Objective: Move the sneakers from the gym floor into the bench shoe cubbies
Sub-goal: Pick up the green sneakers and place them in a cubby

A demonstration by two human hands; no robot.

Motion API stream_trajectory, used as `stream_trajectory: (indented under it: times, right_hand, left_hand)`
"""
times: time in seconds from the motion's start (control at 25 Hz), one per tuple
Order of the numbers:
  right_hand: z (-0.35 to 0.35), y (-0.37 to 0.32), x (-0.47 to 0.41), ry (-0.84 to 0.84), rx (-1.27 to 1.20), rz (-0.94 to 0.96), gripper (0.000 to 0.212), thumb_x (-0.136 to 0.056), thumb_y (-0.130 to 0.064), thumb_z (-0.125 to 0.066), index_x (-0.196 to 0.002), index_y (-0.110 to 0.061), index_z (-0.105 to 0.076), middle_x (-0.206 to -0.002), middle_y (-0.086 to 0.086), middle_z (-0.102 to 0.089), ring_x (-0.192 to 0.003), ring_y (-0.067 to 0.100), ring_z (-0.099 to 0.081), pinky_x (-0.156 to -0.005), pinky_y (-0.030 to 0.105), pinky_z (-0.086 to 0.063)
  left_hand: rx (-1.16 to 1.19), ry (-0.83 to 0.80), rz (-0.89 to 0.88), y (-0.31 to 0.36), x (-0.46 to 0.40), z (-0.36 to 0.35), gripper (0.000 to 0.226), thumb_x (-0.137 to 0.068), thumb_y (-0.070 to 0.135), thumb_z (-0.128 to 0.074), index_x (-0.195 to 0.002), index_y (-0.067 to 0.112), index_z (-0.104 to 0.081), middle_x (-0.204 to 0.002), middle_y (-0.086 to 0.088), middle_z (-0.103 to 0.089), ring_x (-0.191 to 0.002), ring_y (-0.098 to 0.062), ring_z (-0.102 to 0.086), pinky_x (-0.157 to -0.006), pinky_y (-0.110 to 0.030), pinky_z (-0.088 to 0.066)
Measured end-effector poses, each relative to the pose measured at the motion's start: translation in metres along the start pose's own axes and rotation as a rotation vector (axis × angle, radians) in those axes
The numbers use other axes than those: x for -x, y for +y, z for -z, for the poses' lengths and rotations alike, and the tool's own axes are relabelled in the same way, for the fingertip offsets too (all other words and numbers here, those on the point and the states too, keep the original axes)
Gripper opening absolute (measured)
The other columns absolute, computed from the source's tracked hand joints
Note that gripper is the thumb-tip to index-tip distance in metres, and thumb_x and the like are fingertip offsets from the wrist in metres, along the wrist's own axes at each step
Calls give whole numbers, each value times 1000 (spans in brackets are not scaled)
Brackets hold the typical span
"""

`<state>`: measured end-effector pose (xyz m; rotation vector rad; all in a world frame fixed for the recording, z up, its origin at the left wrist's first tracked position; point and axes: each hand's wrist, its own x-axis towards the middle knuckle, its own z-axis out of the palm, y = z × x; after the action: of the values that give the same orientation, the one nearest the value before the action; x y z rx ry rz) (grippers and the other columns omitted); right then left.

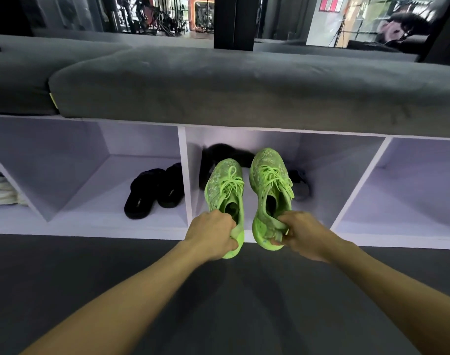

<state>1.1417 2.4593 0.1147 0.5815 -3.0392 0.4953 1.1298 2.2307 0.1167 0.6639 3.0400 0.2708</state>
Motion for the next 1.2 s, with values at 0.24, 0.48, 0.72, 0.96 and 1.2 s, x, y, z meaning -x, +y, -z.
stream_trajectory:
  times: [0.24,0.48,0.72,0.96,1.2]
  right_hand:
    - [-32,52,-82,-57,-38,-23,27,-74,-32,-76,-71,-15,-55,-70,-6,-50,-71,20,-49,-68,35,-43]
    - [-80,100,-133,-142,-109,-48,33,-76,-27,-75,-63,-26,-44,-71,-9,-47,-71,16,-48,-64,28,-37]
    - [-99,126,-159,-188,-138,-96,34,-75,-29,-76,-62,-27,-45,-70,-8,-51,-66,11,-48,-60,27,-38]
    - [-106,140,-177,-193,-196,-115,24,-75,-27,-76,-76,-18,-54,-76,-8,-54,-65,3,-48,-56,18,-35]
    - [-103,145,-181,-210,-185,-126,33,-74,-38,-75,-95,-27,-52,-93,-7,-52,-83,15,-50,-69,29,-40]
  left_hand:
    - [-5,-38,65,-27,-80,-38,40,-77,30,-66,-58,17,-34,-66,-1,-38,-71,-29,-45,-62,-28,-33]
    - [-19,-86,121,-45,-146,-81,30,-78,29,-64,-64,19,-39,-80,-3,-41,-78,-30,-48,-65,-30,-36]
    - [-22,-97,131,-58,-178,-102,15,-79,31,-65,-86,19,-60,-102,-9,-58,-91,-31,-55,-68,-29,-36]
    - [22,-132,157,-67,-200,-107,38,-79,37,-66,-112,20,-61,-114,-10,-54,-104,-30,-53,-76,-30,-40]
    - [-10,-132,134,-70,-204,-103,56,-76,50,-68,-124,26,-54,-121,-4,-55,-108,-26,-54,-76,-29,-37]
